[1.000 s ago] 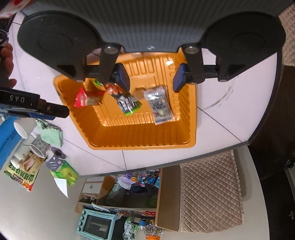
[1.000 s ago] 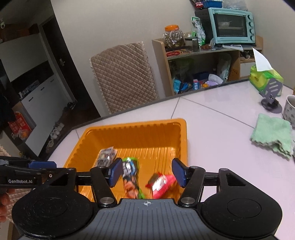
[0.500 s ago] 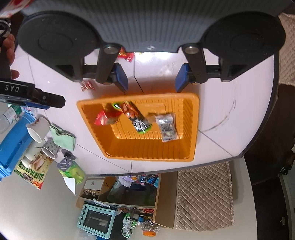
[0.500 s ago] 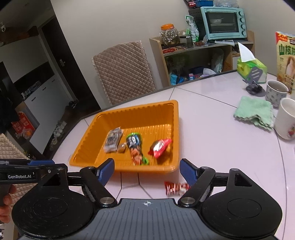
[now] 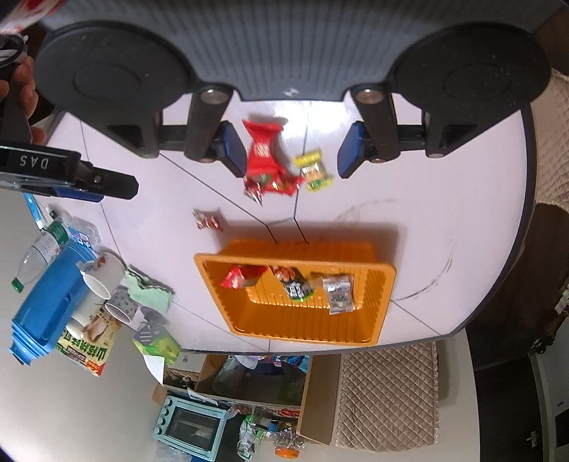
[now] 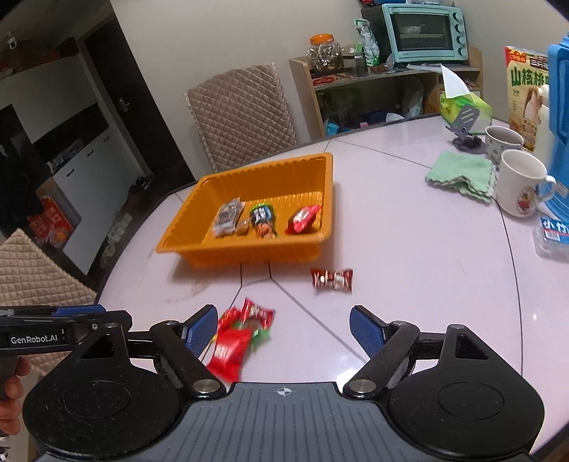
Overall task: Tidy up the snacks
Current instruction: 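Withdraw both tools from the tray toward the candy pile on the table, then grasp the large red patterned candy with the left tool, then grasp the green-wrapped candy with the right tool while the left holds the red candy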
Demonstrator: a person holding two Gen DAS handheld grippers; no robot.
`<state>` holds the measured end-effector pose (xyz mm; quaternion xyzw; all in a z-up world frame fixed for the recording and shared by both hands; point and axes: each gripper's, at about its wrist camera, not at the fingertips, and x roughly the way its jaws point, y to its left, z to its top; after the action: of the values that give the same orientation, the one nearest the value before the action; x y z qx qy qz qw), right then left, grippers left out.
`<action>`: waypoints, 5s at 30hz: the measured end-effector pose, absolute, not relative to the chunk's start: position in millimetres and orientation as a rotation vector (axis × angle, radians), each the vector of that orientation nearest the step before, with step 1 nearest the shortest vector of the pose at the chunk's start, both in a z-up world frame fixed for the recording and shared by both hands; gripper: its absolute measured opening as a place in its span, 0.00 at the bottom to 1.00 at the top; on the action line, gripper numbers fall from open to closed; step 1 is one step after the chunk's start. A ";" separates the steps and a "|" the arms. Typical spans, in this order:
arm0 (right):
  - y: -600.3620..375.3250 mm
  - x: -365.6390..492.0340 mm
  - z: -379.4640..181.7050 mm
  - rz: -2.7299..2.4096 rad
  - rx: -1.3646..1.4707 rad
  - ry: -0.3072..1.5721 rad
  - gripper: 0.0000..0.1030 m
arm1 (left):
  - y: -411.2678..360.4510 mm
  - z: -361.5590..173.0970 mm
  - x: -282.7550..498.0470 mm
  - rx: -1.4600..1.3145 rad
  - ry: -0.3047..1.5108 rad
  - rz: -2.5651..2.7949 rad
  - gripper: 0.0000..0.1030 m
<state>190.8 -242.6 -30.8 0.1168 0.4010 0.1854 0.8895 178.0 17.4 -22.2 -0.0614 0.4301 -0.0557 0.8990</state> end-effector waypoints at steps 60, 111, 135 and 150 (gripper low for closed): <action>-242.2 147.0 -70.9 0.370 0.233 0.958 0.79 | -16.6 -65.8 144.2 -0.024 0.918 -0.177 0.51; -262.0 197.2 -106.4 0.226 0.289 0.998 0.79 | -26.6 -127.6 231.2 -0.009 0.986 -0.244 0.21; -166.7 238.6 -121.3 0.622 0.066 0.876 0.51 | 44.3 -103.0 216.7 -0.092 0.950 -0.072 0.21; -137.5 262.2 -150.2 0.679 -0.103 0.892 0.39 | 52.6 -109.5 223.7 -0.111 0.970 -0.062 0.21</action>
<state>262.2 -137.5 -150.2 -0.0488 0.4229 0.3219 0.8457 223.7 52.6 -109.5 -0.0534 0.4658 -0.0299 0.8827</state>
